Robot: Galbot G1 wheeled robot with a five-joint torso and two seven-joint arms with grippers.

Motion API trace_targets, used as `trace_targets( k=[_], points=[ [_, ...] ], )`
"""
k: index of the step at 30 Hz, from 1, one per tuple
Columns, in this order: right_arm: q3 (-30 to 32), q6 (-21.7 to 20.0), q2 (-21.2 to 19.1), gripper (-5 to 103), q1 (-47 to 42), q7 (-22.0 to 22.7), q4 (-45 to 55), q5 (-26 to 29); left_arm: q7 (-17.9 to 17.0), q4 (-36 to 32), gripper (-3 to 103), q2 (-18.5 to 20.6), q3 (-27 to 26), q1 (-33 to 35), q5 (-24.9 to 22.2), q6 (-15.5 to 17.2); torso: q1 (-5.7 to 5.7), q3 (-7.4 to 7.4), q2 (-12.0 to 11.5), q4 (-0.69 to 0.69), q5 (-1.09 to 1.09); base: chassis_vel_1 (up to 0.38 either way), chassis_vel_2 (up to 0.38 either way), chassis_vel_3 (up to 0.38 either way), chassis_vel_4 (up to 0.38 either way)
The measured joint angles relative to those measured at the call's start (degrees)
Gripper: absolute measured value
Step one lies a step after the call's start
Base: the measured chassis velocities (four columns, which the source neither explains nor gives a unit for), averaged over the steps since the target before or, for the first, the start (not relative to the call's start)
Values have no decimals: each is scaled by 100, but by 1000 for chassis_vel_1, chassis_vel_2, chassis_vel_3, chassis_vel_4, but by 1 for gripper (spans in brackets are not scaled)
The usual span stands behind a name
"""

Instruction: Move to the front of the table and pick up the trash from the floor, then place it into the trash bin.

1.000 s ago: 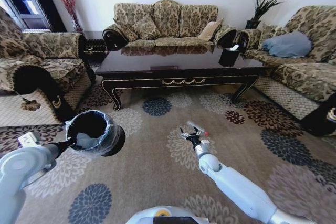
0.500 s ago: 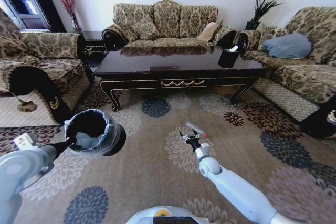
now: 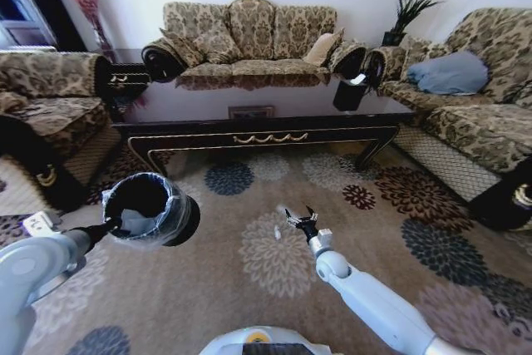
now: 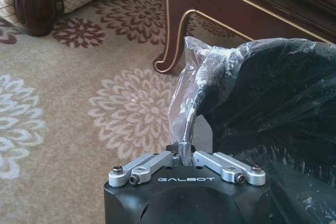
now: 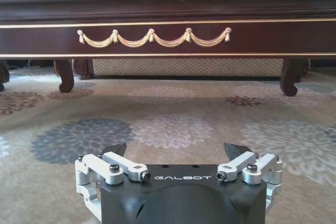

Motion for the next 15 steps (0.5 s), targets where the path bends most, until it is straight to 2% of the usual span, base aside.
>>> trace_targets(
  k=[6, 10, 15],
  points=[
    [-120, -10, 127, 100, 206, -85, -350, -28, -1, -3, 0, 25, -61, 21, 6, 0, -3, -3, 0, 8, -6, 46, -5, -15, 9],
    [-257, -223, 211, 100, 607, -693, -838, 0, -3, -112, 0, 62, -240, 48, -75, 0, -2, -2, 0, 8, -5, 32, 19, -12, -1],
    [-501, -502, 414, 100, 1121, -1069, -1640, 179, -3, -243, 0, 104, -485, 58, -159, 0, -2, -1, 0, 2, -3, 0, 0, 0, 0]
  ],
)
